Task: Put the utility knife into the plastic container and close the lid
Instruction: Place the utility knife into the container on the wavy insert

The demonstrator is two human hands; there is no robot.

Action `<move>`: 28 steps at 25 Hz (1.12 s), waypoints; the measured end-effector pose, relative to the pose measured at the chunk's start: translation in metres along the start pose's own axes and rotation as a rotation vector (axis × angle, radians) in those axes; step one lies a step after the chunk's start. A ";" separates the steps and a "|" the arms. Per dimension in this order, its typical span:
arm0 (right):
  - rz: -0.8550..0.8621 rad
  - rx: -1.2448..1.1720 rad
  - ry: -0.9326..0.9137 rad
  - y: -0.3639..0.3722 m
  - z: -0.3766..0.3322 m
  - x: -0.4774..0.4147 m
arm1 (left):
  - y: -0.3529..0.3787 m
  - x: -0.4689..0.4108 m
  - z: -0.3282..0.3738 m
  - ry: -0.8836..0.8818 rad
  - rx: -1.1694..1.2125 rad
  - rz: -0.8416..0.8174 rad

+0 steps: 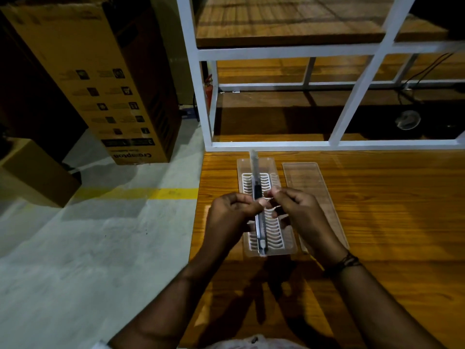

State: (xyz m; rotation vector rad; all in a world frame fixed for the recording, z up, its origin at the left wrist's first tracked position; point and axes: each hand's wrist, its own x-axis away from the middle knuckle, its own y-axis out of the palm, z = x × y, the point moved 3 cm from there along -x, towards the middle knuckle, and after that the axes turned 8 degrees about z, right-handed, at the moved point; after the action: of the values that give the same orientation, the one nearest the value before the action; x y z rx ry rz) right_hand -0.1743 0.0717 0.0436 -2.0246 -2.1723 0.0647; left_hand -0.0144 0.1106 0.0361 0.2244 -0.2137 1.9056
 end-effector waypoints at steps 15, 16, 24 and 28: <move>0.054 -0.109 0.175 -0.001 0.020 -0.027 | 0.004 0.029 -0.019 0.278 -0.394 -0.349; 0.046 -0.119 0.179 0.001 0.021 -0.026 | 0.003 0.028 -0.018 0.301 -0.402 -0.323; -0.004 -0.153 0.133 0.002 0.017 -0.017 | 0.004 0.030 -0.015 0.334 -0.396 -0.251; -0.041 -0.178 0.127 0.005 0.020 -0.009 | 0.003 0.030 -0.011 0.356 -0.348 -0.214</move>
State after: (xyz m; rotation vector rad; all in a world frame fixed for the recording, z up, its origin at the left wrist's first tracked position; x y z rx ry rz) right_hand -0.1721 0.0651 0.0223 -2.0113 -2.2087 -0.2647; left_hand -0.0280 0.1394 0.0333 -0.3129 -0.2639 1.6315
